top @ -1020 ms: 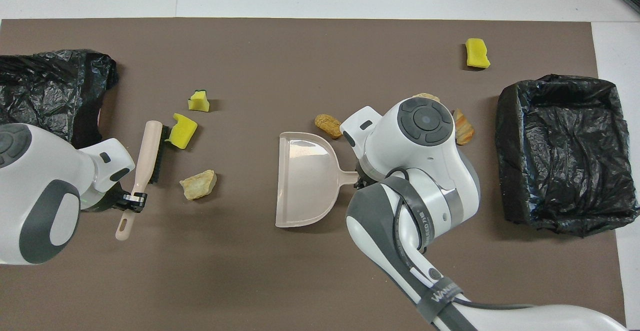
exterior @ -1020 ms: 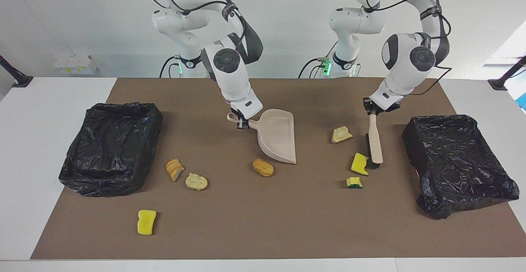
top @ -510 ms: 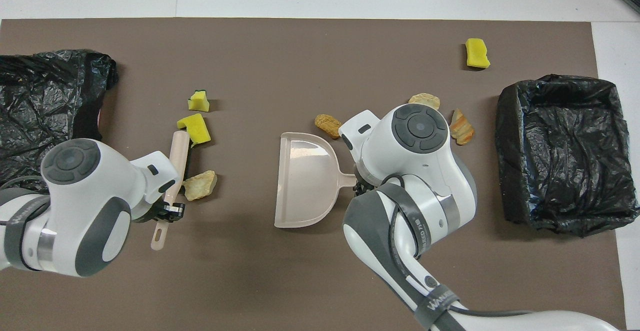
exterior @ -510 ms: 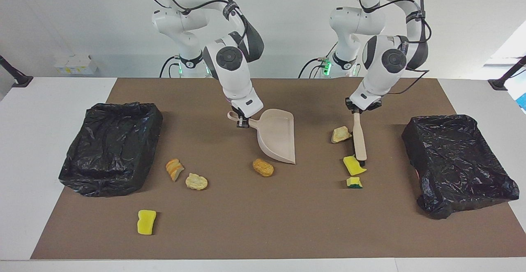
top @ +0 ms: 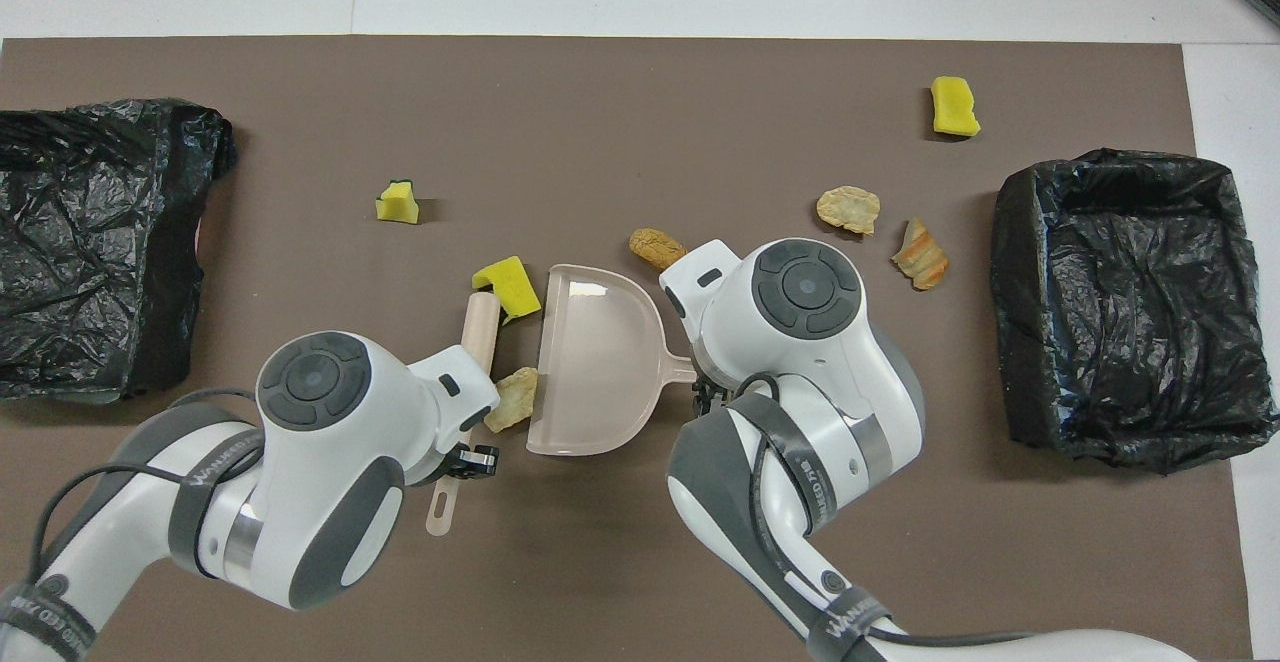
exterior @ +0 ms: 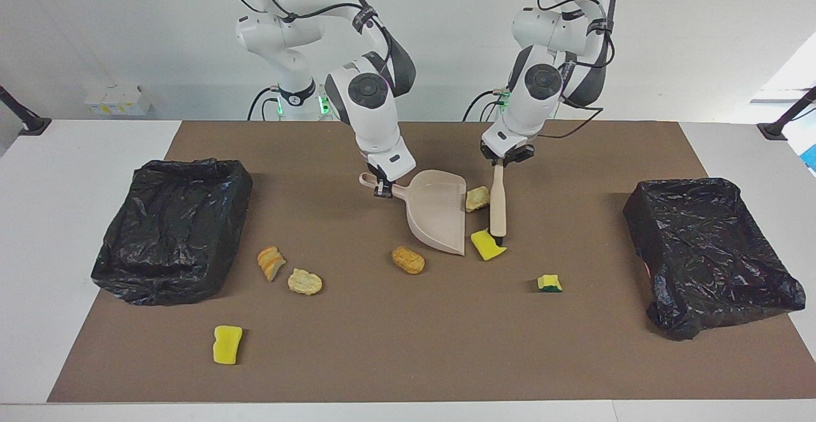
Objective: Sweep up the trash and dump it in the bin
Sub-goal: 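Sweep the yellow sponge and tan chunk into the dustpan with the left gripper, then sweep more yellow sponge pieces into the dustpan with the left gripper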
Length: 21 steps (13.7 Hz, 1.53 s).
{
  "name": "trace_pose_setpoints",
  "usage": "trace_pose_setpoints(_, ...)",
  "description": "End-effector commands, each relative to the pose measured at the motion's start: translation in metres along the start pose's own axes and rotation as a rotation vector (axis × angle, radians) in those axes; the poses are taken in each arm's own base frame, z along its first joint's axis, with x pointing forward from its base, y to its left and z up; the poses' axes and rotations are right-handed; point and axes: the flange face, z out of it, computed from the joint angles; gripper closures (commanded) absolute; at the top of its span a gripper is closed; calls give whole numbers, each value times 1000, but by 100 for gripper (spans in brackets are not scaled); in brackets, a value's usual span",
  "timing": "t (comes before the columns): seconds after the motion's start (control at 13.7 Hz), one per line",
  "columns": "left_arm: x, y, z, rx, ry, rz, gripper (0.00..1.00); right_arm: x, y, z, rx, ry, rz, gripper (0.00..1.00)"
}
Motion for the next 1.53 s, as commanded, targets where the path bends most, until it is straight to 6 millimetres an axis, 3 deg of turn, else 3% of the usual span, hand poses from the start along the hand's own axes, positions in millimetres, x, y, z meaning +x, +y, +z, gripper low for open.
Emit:
trace_pose_setpoints(0.0,-16,33,-5,-24,12,15,100,0,-5,2,-24,-4,12,100)
trace_pose_setpoints(0.07,-17,46,-10,-24,17,14,100,-1,-4,1,-24,-4,13,100)
trace_pose_setpoints(0.22,-16,52,-29,-30,31,14,100,-1,-4,1,-24,-4,13,100)
trace_pose_setpoints(0.51,-13,41,-90,-38,-1,6,100,-2,-3,1,-24,-3,16,100)
trace_pose_setpoints(1.02,17,-40,-101,-1,37,9,100,-2,-3,2,-22,-4,16,100)
trace_pose_setpoints(1.46,66,-169,-93,159,120,226,100,-3,-2,2,-22,-4,18,100)
